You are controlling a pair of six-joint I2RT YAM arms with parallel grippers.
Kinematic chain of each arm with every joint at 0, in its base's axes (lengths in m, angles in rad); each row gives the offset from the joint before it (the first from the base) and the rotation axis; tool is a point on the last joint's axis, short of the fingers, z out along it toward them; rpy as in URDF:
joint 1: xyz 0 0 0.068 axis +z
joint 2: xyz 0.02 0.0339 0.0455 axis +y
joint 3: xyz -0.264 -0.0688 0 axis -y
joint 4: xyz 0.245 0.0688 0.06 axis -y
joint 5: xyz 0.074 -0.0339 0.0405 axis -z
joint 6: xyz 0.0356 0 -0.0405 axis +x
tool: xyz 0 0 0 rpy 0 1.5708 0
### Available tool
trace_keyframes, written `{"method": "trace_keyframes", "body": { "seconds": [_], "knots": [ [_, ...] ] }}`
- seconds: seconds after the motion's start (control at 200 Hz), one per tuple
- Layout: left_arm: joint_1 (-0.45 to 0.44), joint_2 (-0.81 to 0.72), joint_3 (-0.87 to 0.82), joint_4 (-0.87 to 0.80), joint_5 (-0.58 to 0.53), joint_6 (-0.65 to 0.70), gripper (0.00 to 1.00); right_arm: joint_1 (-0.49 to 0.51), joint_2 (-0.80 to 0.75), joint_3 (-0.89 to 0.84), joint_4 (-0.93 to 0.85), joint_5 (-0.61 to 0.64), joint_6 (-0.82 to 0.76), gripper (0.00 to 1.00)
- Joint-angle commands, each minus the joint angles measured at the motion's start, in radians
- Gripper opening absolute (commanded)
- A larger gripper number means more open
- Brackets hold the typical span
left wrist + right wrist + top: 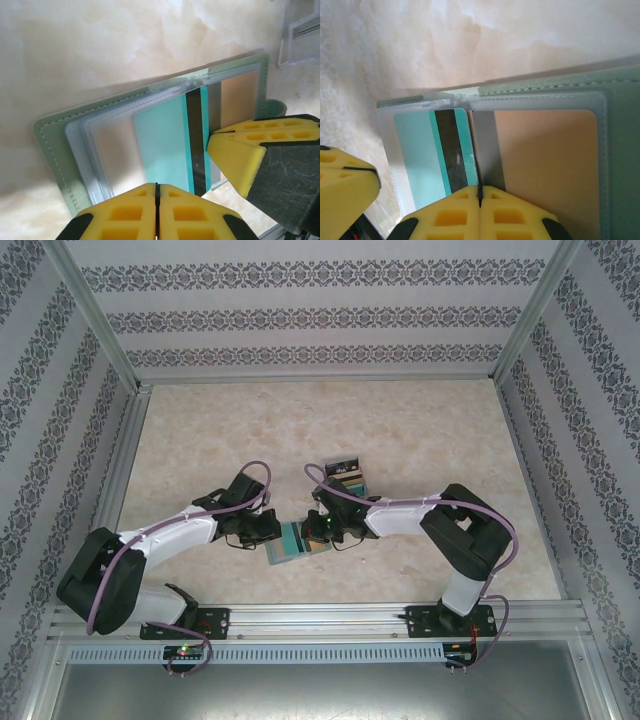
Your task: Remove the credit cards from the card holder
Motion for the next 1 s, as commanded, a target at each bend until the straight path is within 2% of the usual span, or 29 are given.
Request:
{"method": "trace_keyframes", "body": {
  "seconds": [0.0,0.215,0.395,0.435,0.47,0.52,0.609,0.829,0.929,0.999],
  "knots": [
    [-0.007,-0.004,-0.024,-0.028,-0.015,0.02,0.1,0.009,-0.047,0.001,-0.064,0.065,-0.017,0.0],
    [-0.007,0.078,-0.037,0.038,0.026,0.011,0.1,0.02,-0.053,0.012,-0.088,0.069,-0.026,0.0],
    [-0.01,0.104,-0.032,0.0,-0.001,0.028,0.09,0.021,-0.055,0.011,-0.104,0.088,-0.031,0.0],
    [-0.009,0.109,-0.027,-0.016,-0.011,0.032,0.09,0.021,-0.053,0.012,-0.104,0.089,-0.03,0.15],
    [-0.01,0.112,-0.026,-0.025,-0.015,0.037,0.08,0.019,-0.048,0.011,-0.097,0.085,-0.031,0.21],
    [-0.008,0.116,-0.023,-0.033,-0.021,0.04,0.08,0.017,-0.038,0.011,-0.079,0.068,-0.03,0.26],
    [-0.008,0.123,-0.019,-0.046,-0.027,0.046,0.07,0.017,-0.019,0.019,-0.069,0.053,-0.028,0.28],
    [-0.012,0.126,-0.016,-0.05,-0.029,0.049,0.07,0.017,0.002,0.029,-0.053,0.035,-0.026,0.27],
    [-0.013,0.125,-0.015,-0.049,-0.029,0.049,0.07,0.016,0.002,0.026,-0.049,0.033,-0.025,0.19],
    [-0.013,0.124,-0.015,-0.052,-0.032,0.048,0.07,0.015,-0.003,0.02,-0.05,0.037,-0.023,0.09]
  ]
}}
